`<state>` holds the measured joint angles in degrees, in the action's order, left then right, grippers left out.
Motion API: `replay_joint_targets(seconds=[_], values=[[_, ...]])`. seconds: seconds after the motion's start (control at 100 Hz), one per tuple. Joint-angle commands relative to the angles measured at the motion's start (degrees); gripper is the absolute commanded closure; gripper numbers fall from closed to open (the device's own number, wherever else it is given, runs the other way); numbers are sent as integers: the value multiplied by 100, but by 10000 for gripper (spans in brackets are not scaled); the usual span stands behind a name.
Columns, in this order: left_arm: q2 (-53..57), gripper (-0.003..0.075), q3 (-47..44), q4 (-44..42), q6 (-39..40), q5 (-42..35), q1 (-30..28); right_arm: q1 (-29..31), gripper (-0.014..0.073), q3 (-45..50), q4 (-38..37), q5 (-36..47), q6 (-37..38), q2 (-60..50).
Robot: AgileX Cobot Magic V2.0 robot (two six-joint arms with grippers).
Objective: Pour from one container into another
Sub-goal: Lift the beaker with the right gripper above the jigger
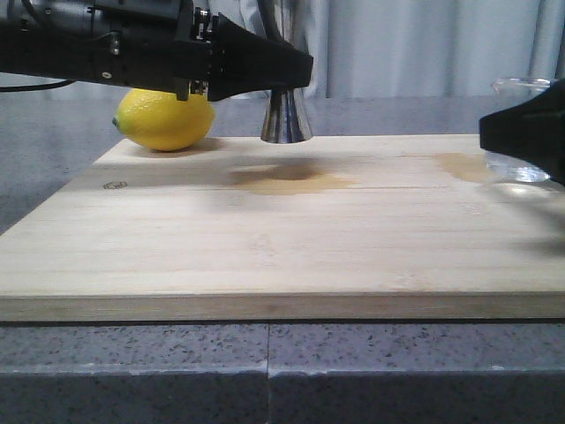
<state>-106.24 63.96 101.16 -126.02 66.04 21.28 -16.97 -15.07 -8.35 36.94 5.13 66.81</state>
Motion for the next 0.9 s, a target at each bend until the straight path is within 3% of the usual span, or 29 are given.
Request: replay_joint_targets(seconds=[0.0, 0.55, 0.89], values=[[260, 722, 160, 484, 41, 612, 56, 35, 315, -349, -28, 347, -18, -58], [260, 722, 160, 484, 41, 612, 56, -84, 315, -2456, -1227, -1736, -5, 15], [260, 722, 160, 484, 41, 612, 56, -480, 315, -3668, -2195, -2558, 549, 518]])
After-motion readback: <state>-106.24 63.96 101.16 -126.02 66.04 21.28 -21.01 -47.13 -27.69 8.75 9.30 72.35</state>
